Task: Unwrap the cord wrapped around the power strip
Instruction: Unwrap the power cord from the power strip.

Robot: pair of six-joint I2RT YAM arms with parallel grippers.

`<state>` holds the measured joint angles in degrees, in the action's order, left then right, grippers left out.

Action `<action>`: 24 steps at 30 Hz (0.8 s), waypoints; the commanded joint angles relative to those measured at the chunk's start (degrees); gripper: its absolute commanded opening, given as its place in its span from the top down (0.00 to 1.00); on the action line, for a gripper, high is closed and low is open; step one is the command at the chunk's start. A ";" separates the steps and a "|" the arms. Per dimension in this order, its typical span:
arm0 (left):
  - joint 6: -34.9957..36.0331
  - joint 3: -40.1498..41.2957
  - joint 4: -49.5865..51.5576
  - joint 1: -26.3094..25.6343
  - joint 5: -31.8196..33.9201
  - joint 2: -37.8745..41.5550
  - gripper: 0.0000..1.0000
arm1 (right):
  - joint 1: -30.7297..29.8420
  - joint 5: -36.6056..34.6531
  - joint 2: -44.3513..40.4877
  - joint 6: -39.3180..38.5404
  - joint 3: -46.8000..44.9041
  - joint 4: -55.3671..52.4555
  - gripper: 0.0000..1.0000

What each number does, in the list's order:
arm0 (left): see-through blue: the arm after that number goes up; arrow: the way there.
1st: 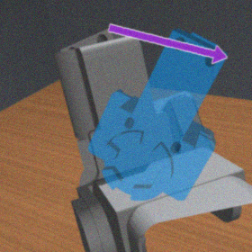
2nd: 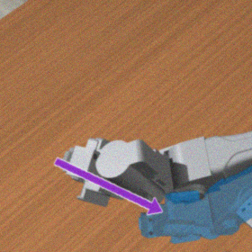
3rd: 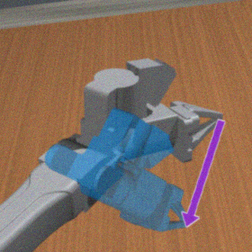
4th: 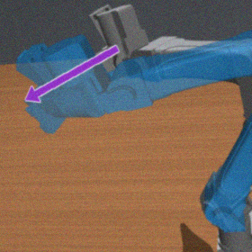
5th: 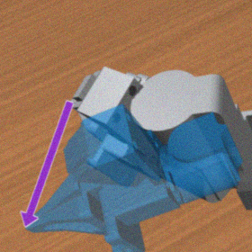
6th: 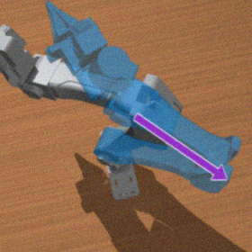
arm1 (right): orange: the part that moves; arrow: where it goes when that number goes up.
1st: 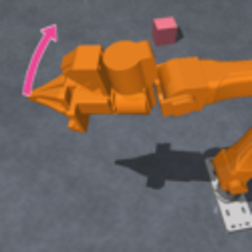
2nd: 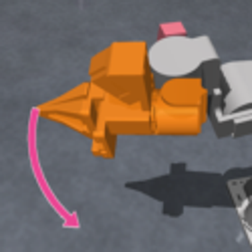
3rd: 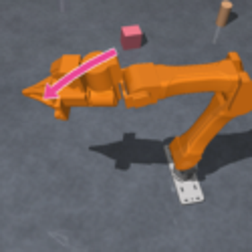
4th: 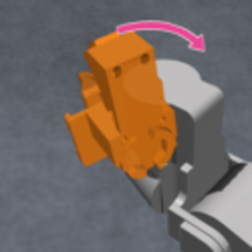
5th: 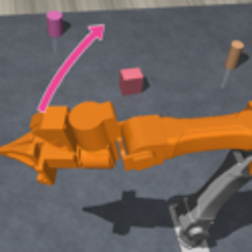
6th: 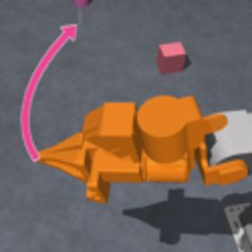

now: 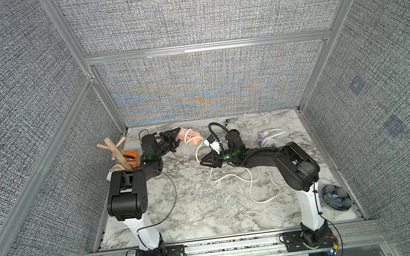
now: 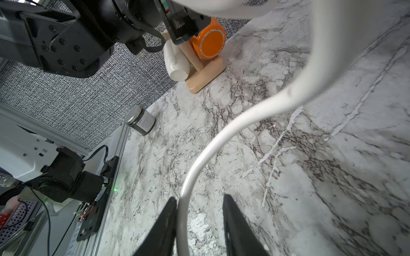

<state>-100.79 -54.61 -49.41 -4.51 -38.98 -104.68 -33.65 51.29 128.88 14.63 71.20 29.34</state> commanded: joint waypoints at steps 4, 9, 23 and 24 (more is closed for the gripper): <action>-1.86 -0.18 -5.00 -0.92 -0.08 -0.41 0.99 | 0.62 1.74 -0.53 6.65 -1.19 8.94 0.28; -3.06 -0.06 -6.72 -1.64 0.12 -0.91 0.99 | 1.66 -0.63 0.05 14.30 0.08 14.53 0.26; -5.31 -0.31 -9.41 -2.78 0.58 -1.48 0.99 | 0.49 -4.76 3.51 19.99 4.10 15.01 0.45; -5.78 -0.24 -10.07 -2.86 0.60 -1.61 0.99 | 0.50 -4.79 3.82 20.61 4.17 15.62 0.48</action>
<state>-105.06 -54.52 -54.43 -7.27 -38.02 -106.02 -32.93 47.11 132.09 32.47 74.96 40.73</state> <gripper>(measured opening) 0.332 0.533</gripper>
